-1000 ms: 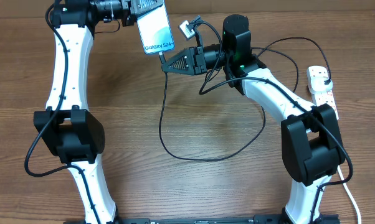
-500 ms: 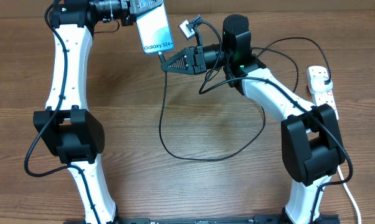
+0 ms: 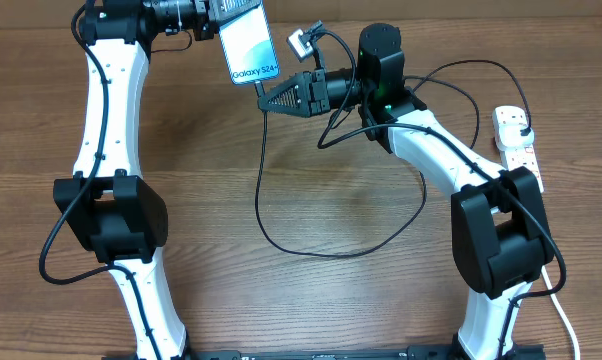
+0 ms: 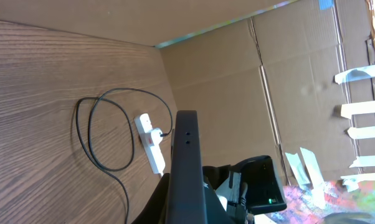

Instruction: Plug charger to phone and switch on socket

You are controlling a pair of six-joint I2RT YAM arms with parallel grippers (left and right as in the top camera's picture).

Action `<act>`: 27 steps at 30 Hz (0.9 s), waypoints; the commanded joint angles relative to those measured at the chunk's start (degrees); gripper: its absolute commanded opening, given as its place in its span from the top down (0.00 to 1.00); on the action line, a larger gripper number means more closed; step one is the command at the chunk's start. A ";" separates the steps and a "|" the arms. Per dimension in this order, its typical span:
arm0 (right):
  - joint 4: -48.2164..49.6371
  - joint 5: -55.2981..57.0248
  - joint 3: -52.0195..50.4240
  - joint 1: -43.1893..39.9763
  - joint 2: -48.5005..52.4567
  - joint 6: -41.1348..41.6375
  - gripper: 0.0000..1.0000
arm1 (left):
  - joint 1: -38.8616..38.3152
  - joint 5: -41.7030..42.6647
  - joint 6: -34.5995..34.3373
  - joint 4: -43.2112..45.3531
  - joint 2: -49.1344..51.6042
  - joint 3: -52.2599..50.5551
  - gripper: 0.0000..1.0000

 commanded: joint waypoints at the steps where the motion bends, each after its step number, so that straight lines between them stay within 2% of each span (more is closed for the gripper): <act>1: 1.14 5.66 1.09 -0.90 -2.29 1.75 0.96 | -0.81 3.72 0.94 -0.44 -1.79 1.18 0.96; 27: 1.09 8.39 1.09 -0.90 -2.29 3.02 0.96 | -1.51 5.20 1.81 -0.85 -1.79 1.18 0.96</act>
